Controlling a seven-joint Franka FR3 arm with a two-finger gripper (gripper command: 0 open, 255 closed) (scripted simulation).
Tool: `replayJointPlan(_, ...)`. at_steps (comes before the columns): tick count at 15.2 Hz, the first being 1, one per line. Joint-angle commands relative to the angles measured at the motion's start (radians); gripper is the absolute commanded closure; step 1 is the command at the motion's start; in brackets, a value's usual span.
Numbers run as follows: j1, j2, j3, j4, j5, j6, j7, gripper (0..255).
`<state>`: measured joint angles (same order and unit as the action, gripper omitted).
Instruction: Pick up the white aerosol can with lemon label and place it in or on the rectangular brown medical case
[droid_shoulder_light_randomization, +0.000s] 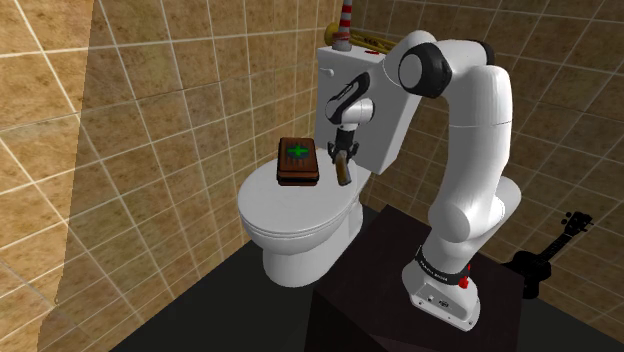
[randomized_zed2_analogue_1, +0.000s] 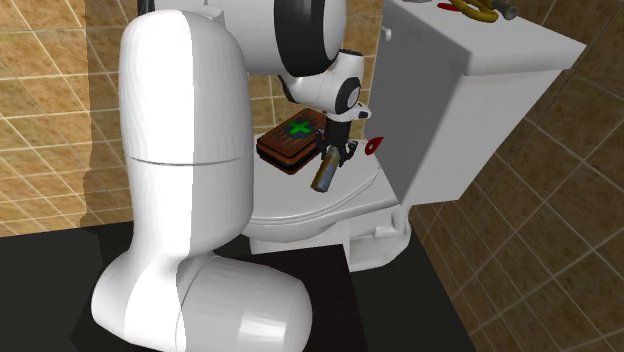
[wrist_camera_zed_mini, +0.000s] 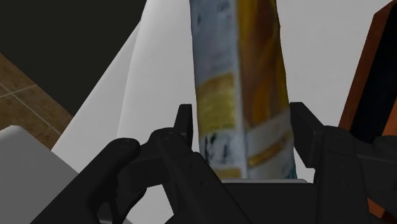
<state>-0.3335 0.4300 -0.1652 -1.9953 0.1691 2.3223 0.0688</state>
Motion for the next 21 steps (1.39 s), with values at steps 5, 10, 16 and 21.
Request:
replayJointPlan(5, 0.006, -0.054, -0.008, 0.01, -0.016, -0.062, 0.015, 255)
replayJointPlan(10, 0.01, -0.096, -0.014, 0.023, -0.03, -0.117, 0.025, 255)
replayJointPlan(16, 0.013, -0.142, -0.019, 0.046, -0.044, -0.184, 0.037, 255)
replayJointPlan(21, 0.015, -0.172, -0.022, 0.067, -0.053, -0.234, 0.045, 255)
